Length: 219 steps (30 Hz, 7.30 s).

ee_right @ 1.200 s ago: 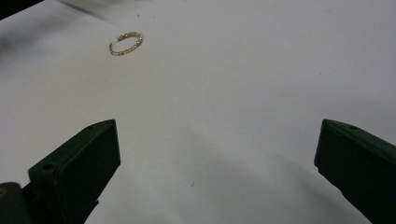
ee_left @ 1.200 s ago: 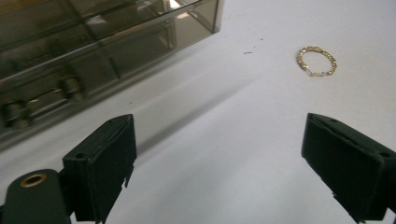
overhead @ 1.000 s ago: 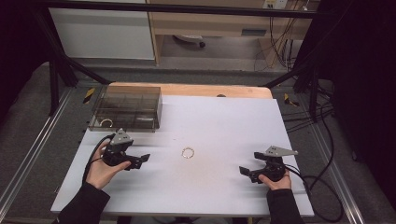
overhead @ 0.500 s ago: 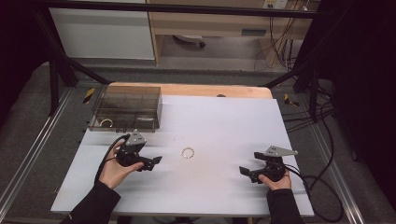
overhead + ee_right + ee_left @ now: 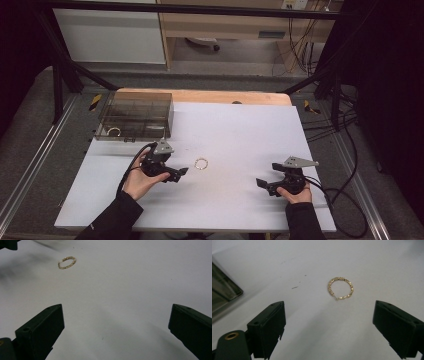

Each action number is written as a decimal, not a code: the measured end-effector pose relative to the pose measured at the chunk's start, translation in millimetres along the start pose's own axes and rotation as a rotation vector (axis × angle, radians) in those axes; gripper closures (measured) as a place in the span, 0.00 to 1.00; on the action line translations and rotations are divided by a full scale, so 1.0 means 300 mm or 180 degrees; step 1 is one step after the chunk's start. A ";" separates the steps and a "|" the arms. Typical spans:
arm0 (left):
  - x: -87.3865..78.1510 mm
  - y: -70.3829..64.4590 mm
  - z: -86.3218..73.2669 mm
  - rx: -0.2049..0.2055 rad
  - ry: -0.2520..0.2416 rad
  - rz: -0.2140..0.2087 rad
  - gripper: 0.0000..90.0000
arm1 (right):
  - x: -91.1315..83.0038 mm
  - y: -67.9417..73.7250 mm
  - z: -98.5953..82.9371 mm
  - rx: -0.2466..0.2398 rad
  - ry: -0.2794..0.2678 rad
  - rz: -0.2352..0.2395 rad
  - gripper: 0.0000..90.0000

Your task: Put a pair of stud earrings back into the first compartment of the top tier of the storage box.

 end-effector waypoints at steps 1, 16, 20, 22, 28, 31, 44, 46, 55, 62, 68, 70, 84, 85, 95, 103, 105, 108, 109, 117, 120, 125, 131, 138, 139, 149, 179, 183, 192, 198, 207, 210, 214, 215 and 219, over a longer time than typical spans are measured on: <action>0.008 -0.003 0.004 0.0001 0.0010 -0.0007 0.13 | 0.000 0.000 0.000 0.0000 -0.0001 -0.0001 0.01; 0.106 -0.010 0.027 -0.0122 0.0123 -0.0076 0.26 | 0.000 0.000 0.000 0.0000 0.0001 0.0002 0.01; 0.122 -0.019 0.033 -0.0107 0.0129 -0.0105 0.31 | -0.001 0.000 0.000 0.0001 0.0000 0.0003 0.01; 0.130 -0.021 0.038 -0.0106 0.0131 -0.0105 0.34 | 0.000 0.000 0.001 -0.0003 -0.0005 0.0003 0.01; 0.156 -0.033 0.052 -0.0150 0.0130 -0.0108 0.43 | 0.000 0.000 0.001 -0.0002 -0.0004 0.0004 0.01; 0.174 -0.039 0.055 -0.0145 0.0162 -0.0092 0.47 | 0.000 0.000 0.001 -0.0001 -0.0002 0.0005 0.01; 0.222 -0.030 0.050 -0.0172 0.0221 -0.0034 0.65 | -0.002 0.000 0.003 -0.0006 -0.0015 0.0012 0.01; 0.227 -0.028 0.047 -0.0156 0.0234 -0.0015 0.67 | -0.002 -0.001 0.002 -0.0007 -0.0010 0.0009 0.01; 0.243 -0.027 0.048 -0.0155 0.0229 -0.0015 0.77 | -0.002 0.000 0.003 -0.0007 -0.0014 0.0015 0.01; 0.251 -0.031 0.046 -0.0117 0.0251 -0.0016 0.84 | -0.002 0.000 0.003 -0.0010 -0.0017 0.0013 0.01; 0.257 -0.034 0.046 -0.0098 0.0245 -0.0019 0.89 | -0.002 0.000 0.003 -0.0008 -0.0013 0.0014 0.01; 0.258 -0.036 0.046 -0.0077 0.0241 -0.0028 0.89 | -0.002 0.000 0.003 -0.0010 -0.0015 0.0012 0.01; 0.261 -0.035 0.048 -0.0013 0.0238 0.0037 0.95 | -0.003 0.000 0.003 -0.0009 -0.0021 0.0012 0.01; 0.261 -0.035 0.048 -0.0010 0.0240 0.0037 0.95 | -0.002 0.000 0.003 -0.0009 -0.0020 0.0013 0.01; 0.260 -0.036 0.049 0.0041 0.0231 0.0019 0.96 | -0.001 0.000 0.002 -0.0006 -0.0010 0.0014 0.01; 0.240 -0.035 0.063 0.0027 0.0168 -0.0004 0.96 | -0.001 0.000 0.002 -0.0008 -0.0008 0.0012 0.01; 0.236 -0.035 0.064 0.0023 0.0166 -0.0012 0.96 | -0.002 0.000 0.002 -0.0008 -0.0010 0.0013 0.01; 0.228 -0.035 0.066 0.0016 0.0156 -0.0016 0.96 | -0.002 0.000 0.002 -0.0009 -0.0013 0.0011 0.01; 0.225 -0.034 0.067 0.0019 0.0155 -0.0018 0.96 | -0.002 0.000 0.002 -0.0007 -0.0010 0.0010 0.01; 0.184 -0.042 0.072 0.0025 0.0112 -0.0069 0.96 | -0.001 0.000 0.001 -0.0005 -0.0005 0.0007 0.01; 0.168 -0.040 0.071 0.0051 0.0110 -0.0076 0.96 | 0.000 0.000 0.001 -0.0003 -0.0005 0.0000 0.01; 0.143 -0.029 0.067 0.0037 0.0106 -0.0065 0.96 | 0.000 0.000 0.000 0.0004 0.0006 0.0000 0.01; 0.113 -0.011 0.058 0.0045 0.0118 -0.0029 0.96 | 0.000 -0.001 0.000 -0.0001 0.0009 -0.0002 0.01; 0.076 0.012 0.044 0.0052 0.0127 -0.0013 0.96 | 0.002 -0.002 -0.001 -0.0021 0.0012 -0.0008 0.01; 0.073 0.014 0.042 0.0044 0.0127 -0.0015 0.96 | 0.002 -0.003 -0.001 -0.0023 0.0013 -0.0010 0.01; 0.035 0.042 0.012 -0.0010 0.0133 -0.0009 0.96 | 0.002 -0.003 -0.001 -0.0023 0.0013 -0.0015 0.01; -0.073 0.138 -0.066 -0.0137 0.0155 0.0099 0.96 | 0.001 -0.004 -0.002 -0.0019 0.0020 -0.0019 0.01; -0.090 0.155 -0.076 -0.0157 0.0147 0.0124 0.96 | 0.001 -0.004 -0.002 -0.0015 0.0020 -0.0024 0.01; -0.124 0.188 -0.092 -0.0221 0.0135 0.0168 0.96 | 0.000 -0.003 -0.002 -0.0012 0.0021 -0.0019 0.01; -0.141 0.212 -0.105 -0.0270 0.0129 0.0189 0.96 | 0.000 -0.003 -0.002 -0.0001 0.0022 -0.0019 0.01; -0.184 0.256 -0.122 -0.0308 0.0115 0.0258 0.96 | 0.000 -0.003 -0.002 -0.0002 0.0022 -0.0019 0.01; -0.197 0.269 -0.127 -0.0330 0.0106 0.0287 0.96 | 0.002 -0.004 -0.002 -0.0019 0.0025 -0.0021 0.01; -0.212 0.286 -0.136 -0.0345 0.0115 0.0312 0.96 | 0.001 -0.003 -0.002 -0.0008 0.0024 -0.0020 0.01; -0.215 0.289 -0.138 -0.0360 0.0102 0.0323 0.96 | 0.001 -0.003 -0.002 -0.0007 0.0025 -0.0021 0.01; -0.234 0.308 -0.147 -0.0376 0.0109 0.0348 0.96 | 0.001 -0.004 -0.002 -0.0012 0.0022 -0.0022 0.01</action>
Point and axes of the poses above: each handheld gripper's, and its own axes: x roughly forward along the jaws, z roughly out of its top, y roughly to its left, the point moved 7 cm from there along x, roughly forward along the jaws, and after that the axes turned 6 degrees about z, right-handed, at the moved point
